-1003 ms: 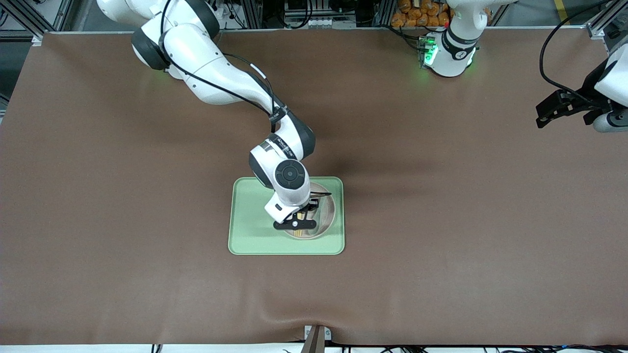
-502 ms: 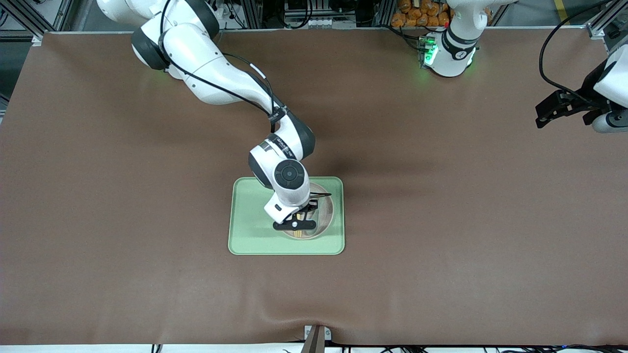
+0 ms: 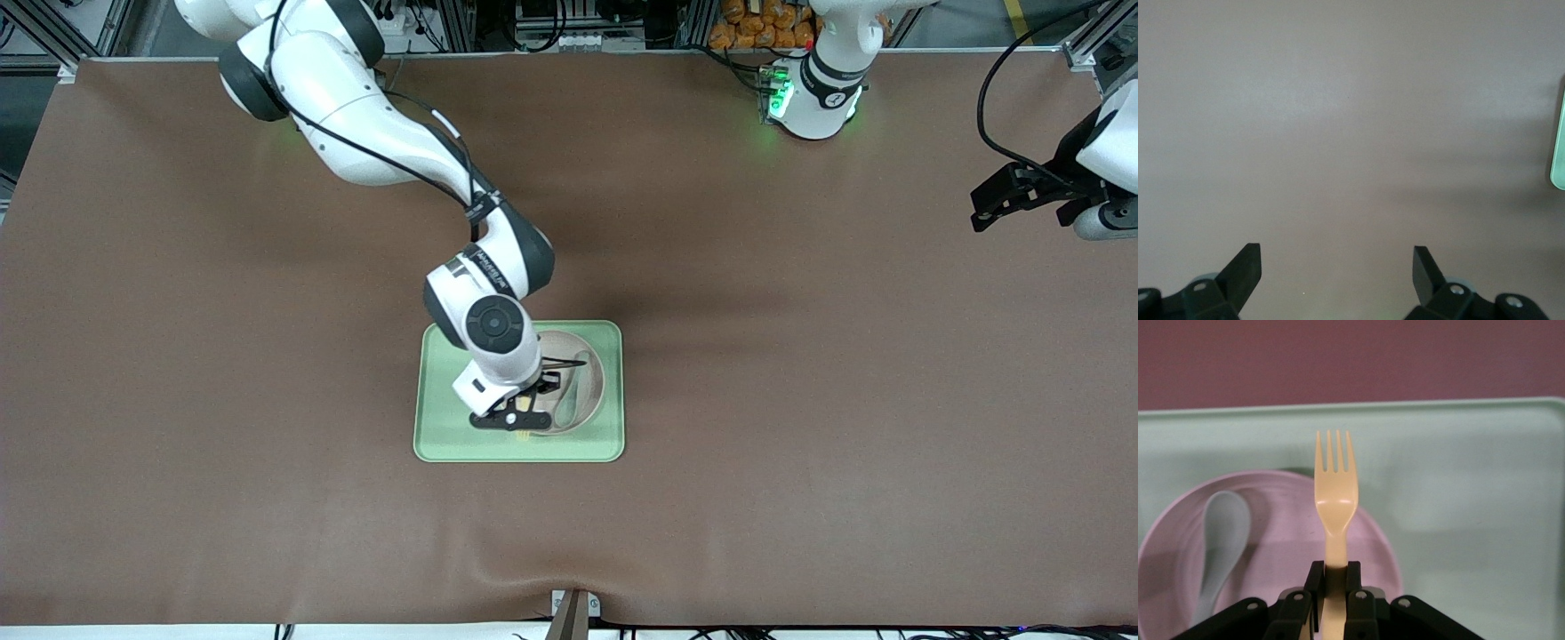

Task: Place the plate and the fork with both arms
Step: 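Lift the fork off the plate and move it beside the plate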

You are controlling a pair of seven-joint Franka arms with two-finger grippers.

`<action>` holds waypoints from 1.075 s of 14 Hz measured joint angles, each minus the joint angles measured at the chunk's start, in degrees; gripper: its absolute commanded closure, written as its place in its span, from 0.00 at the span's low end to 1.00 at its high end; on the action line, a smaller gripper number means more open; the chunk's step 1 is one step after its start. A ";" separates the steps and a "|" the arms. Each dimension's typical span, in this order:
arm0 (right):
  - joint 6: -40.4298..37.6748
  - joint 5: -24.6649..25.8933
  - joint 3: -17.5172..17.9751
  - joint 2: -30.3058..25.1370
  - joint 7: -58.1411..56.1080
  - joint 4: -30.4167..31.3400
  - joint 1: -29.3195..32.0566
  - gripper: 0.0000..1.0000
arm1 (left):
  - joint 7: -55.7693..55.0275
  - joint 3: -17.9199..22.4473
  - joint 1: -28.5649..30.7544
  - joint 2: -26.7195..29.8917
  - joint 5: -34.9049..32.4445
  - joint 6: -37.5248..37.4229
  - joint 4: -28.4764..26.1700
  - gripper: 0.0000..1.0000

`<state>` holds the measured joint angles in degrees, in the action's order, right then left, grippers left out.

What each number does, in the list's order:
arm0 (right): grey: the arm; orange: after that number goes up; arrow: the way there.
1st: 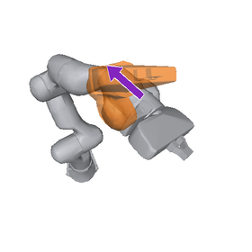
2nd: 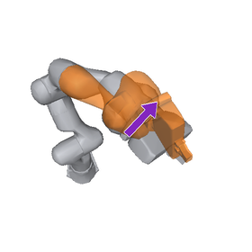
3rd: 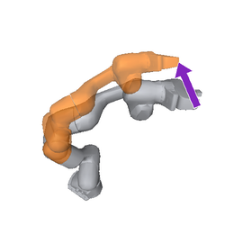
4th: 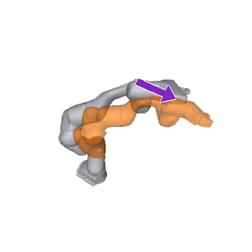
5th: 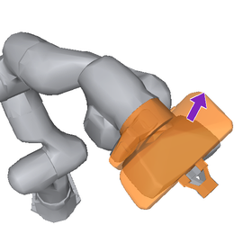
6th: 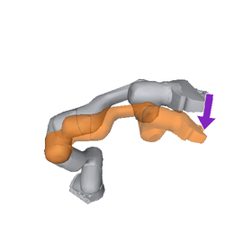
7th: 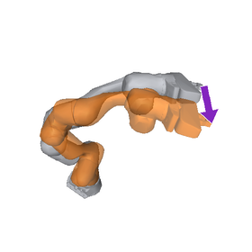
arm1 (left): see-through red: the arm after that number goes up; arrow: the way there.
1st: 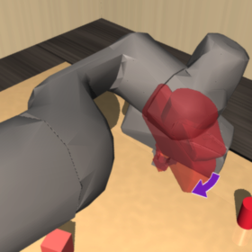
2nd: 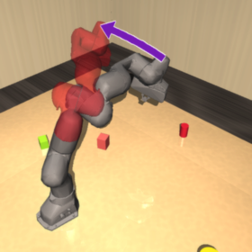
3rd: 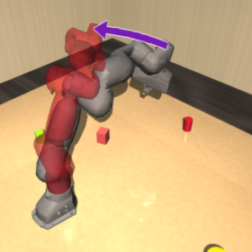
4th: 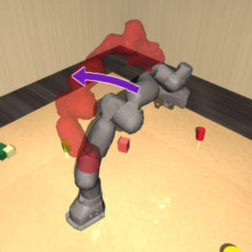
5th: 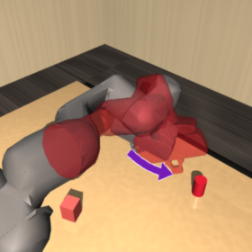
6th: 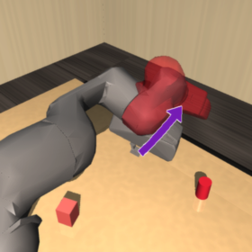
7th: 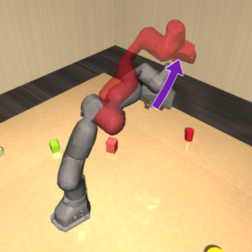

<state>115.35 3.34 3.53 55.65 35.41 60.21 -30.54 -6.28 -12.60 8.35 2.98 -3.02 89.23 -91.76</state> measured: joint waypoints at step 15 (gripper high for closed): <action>12.37 -0.85 0.72 -8.16 -7.50 22.07 7.09 0.00 | -0.47 -0.01 0.78 0.00 0.00 0.20 -0.89 0.00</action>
<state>127.72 2.49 4.25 47.49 27.91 82.28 -23.45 -6.76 -12.61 9.13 2.98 -3.02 89.43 -92.65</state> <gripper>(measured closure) 0.683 0.000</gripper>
